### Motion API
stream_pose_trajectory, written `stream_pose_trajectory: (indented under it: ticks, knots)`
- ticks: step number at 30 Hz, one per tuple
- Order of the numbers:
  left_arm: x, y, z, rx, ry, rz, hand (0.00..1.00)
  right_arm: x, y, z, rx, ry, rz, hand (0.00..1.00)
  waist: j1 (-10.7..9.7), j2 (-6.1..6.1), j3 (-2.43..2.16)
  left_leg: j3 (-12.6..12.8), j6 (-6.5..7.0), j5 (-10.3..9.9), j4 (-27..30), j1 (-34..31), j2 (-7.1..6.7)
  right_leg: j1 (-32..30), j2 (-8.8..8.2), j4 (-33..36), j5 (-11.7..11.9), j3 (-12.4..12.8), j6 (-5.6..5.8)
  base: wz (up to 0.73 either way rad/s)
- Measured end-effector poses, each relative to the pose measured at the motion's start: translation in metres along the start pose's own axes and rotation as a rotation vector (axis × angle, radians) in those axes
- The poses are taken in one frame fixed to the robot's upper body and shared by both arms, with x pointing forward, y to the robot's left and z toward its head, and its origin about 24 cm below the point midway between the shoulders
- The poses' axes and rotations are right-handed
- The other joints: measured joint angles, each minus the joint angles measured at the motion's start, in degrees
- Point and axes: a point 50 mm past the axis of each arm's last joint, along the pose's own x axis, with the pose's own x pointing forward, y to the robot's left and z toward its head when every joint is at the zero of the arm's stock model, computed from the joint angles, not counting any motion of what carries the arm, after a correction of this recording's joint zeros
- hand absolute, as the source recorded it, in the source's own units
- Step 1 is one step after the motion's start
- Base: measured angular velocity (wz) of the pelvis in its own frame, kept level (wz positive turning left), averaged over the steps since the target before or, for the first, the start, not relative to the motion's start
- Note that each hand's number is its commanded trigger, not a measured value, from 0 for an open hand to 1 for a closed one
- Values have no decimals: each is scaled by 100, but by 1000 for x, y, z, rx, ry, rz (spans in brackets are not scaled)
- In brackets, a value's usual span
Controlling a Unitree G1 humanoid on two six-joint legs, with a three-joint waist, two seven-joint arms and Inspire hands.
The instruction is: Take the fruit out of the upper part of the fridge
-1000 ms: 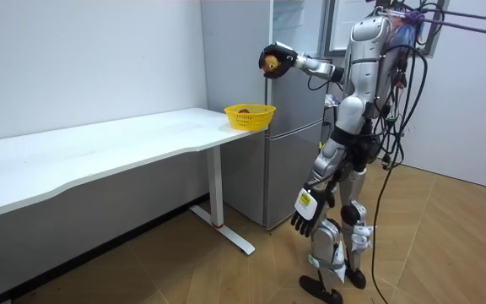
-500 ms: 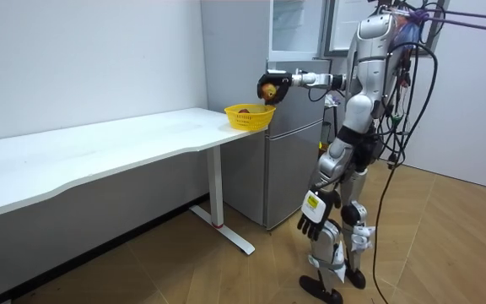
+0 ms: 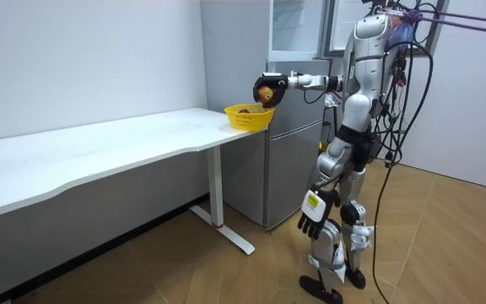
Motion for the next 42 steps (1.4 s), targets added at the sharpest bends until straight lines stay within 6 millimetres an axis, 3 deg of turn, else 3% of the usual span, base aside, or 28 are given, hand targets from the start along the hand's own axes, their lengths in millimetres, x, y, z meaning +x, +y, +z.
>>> stream_pose_trajectory:
  ticks: [6,14,15,17,18,19,20,42]
  knots:
    - [0,0,1,2,-1,-9,0,1,1,2,8,-2,2,100,3,-59,26,0,-1,1,-3,2,-2,-4,1,-2,0,-1,1,0]
    - [0,-1,0,2,1,-26,0,1,3,2,8,7,9,97,4,-65,28,-2,-1,1,-5,-1,-2,-8,1,-4,0,-2,2,0]
    - [0,-1,0,2,1,-27,0,1,3,1,8,10,9,78,4,-65,28,-2,-1,1,-5,-1,-2,-8,2,-4,0,-2,2,0]
    - [0,-1,0,2,1,-27,0,1,3,1,8,13,9,66,4,-64,28,-2,-1,1,-4,-1,-2,-8,2,-4,1,-2,2,0]
    - [0,-1,0,2,2,-28,0,1,3,1,8,13,9,53,4,-64,28,-1,-1,1,-3,-1,-3,-8,2,-4,1,-2,2,0]
    - [0,-1,0,2,2,-28,0,1,3,1,8,13,9,20,4,-64,28,-1,-1,1,-3,-1,-3,-8,2,-4,1,-2,2,0]
    - [0,-1,0,2,2,-28,0,1,3,1,8,13,9,1,4,-64,28,-1,-1,1,-2,-1,-3,-8,2,-4,1,-2,2,0]
    - [0,1,2,3,-2,-17,0,1,3,2,10,11,9,0,-1,-61,27,14,-1,1,10,5,-1,-3,-4,-2,1,-1,2,0]
